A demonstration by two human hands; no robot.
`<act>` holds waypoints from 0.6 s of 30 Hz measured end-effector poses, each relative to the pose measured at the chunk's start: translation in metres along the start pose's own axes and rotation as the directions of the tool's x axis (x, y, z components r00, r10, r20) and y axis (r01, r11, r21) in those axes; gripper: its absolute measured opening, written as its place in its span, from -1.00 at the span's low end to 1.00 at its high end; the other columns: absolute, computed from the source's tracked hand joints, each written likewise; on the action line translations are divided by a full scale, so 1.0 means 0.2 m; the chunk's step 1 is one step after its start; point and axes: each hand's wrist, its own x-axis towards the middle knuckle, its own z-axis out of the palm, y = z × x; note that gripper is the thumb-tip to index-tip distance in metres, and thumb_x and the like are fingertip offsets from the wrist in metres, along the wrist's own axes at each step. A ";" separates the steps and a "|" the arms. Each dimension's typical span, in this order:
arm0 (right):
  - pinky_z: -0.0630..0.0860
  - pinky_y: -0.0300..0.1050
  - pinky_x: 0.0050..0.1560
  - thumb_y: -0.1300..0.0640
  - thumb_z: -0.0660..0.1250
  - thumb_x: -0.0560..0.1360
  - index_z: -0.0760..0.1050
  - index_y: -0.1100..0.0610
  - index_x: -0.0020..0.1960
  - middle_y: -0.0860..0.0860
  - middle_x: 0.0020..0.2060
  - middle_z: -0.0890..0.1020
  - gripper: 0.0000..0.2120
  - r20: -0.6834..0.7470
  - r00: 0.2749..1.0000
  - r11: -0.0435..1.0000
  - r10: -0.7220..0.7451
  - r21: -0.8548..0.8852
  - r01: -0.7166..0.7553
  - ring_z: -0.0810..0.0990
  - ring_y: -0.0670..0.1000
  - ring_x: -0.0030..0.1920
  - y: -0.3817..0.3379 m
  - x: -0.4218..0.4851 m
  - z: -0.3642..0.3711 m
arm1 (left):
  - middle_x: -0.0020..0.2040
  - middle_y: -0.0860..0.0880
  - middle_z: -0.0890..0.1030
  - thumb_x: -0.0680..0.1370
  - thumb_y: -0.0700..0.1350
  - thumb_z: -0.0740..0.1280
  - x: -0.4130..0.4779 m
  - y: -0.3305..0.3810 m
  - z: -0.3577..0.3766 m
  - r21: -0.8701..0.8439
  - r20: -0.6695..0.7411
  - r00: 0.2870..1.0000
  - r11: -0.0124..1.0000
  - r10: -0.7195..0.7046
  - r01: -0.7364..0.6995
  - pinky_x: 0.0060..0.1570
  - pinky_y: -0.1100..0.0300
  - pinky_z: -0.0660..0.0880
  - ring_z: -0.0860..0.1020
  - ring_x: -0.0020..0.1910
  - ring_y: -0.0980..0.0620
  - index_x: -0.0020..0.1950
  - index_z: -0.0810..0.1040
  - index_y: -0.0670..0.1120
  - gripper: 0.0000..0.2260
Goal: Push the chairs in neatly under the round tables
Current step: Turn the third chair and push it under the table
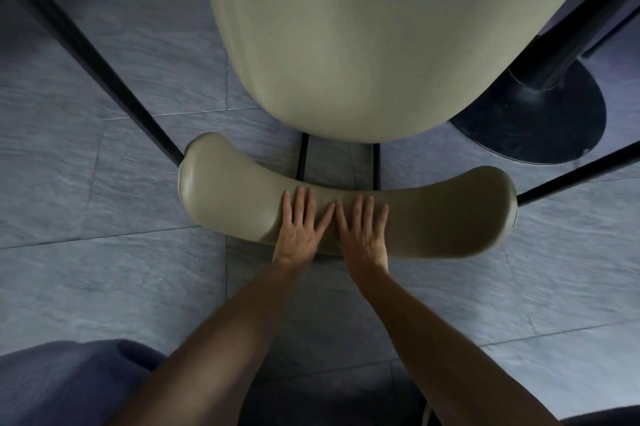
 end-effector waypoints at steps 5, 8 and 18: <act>-0.14 0.51 0.41 0.03 0.18 0.61 -0.32 0.14 0.59 0.39 0.54 -0.08 -0.19 0.003 1.000 1.000 -0.001 -0.002 0.001 -0.10 0.42 0.54 0.00 0.00 0.04 | 0.57 -0.41 -0.06 0.68 -0.01 0.00 0.02 0.04 0.00 -0.017 -0.008 1.000 1.000 -0.023 0.023 0.42 -0.46 -0.14 -0.08 0.53 -0.49 0.62 -0.26 -0.07 -0.40; -0.13 0.52 0.41 0.06 0.18 0.61 -0.31 0.14 0.59 0.39 0.54 -0.08 -0.20 0.007 1.000 1.000 0.002 0.022 -0.002 -0.11 0.42 0.53 0.00 0.00 0.03 | 0.57 -0.40 0.00 0.69 -0.01 0.01 0.02 0.03 0.00 -0.045 -0.009 1.000 0.999 -0.028 0.028 0.42 -0.48 -0.13 -0.06 0.53 -0.49 0.63 -0.20 -0.06 -0.42; -0.10 0.51 0.41 0.13 0.14 0.62 -0.27 0.13 0.60 0.37 0.54 -0.06 -0.26 0.020 1.000 1.000 0.011 0.023 -0.011 -0.09 0.43 0.53 0.00 -0.03 -0.05 | 0.56 -0.39 0.10 0.69 -0.07 -0.09 0.03 -0.01 -0.11 -0.038 0.022 1.000 0.999 -0.006 0.007 0.38 -0.52 -0.11 0.11 0.50 -0.49 0.64 0.00 -0.02 -0.51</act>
